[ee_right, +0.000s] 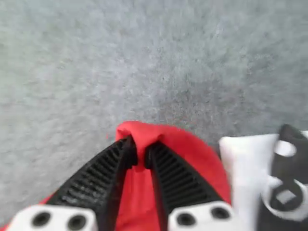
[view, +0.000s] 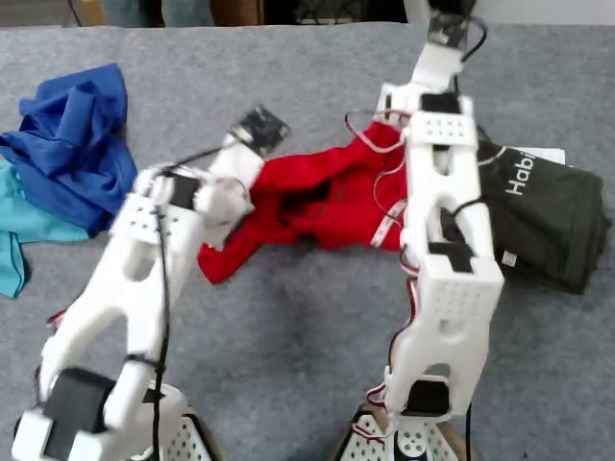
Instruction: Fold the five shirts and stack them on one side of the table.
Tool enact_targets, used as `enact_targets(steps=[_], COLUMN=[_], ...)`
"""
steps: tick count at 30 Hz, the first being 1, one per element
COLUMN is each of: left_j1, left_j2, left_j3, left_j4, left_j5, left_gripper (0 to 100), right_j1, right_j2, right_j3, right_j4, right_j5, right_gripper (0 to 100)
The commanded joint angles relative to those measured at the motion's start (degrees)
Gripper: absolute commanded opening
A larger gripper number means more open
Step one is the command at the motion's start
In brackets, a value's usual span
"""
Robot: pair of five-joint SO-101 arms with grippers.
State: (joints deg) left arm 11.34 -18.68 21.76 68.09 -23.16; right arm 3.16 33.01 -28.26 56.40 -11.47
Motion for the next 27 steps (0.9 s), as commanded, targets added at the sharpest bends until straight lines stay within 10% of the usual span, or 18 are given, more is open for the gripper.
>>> enact_targets(steps=[1,10,19,27], left_j1=[-1.1,-1.5,-1.8,-4.3], left_j2=[-7.5,-13.4,-9.6,-18.0], left_j3=[-9.4,-19.3,0.2,5.6], left_j4=[5.4,13.2,6.9,11.7], left_j5=[0.6,4.1,4.1,2.6], left_gripper=[3,3,3,3], right_j1=[0.4,0.4,2.1,5.3], right_j2=[-9.4,-22.5,-24.6,-33.5], right_j3=[-7.8,-25.3,-28.8,-28.1], right_j4=[8.1,21.4,29.5,44.8], right_j5=[-0.4,-0.4,0.2,15.8], right_gripper=[1.4,1.4,1.4,1.3])
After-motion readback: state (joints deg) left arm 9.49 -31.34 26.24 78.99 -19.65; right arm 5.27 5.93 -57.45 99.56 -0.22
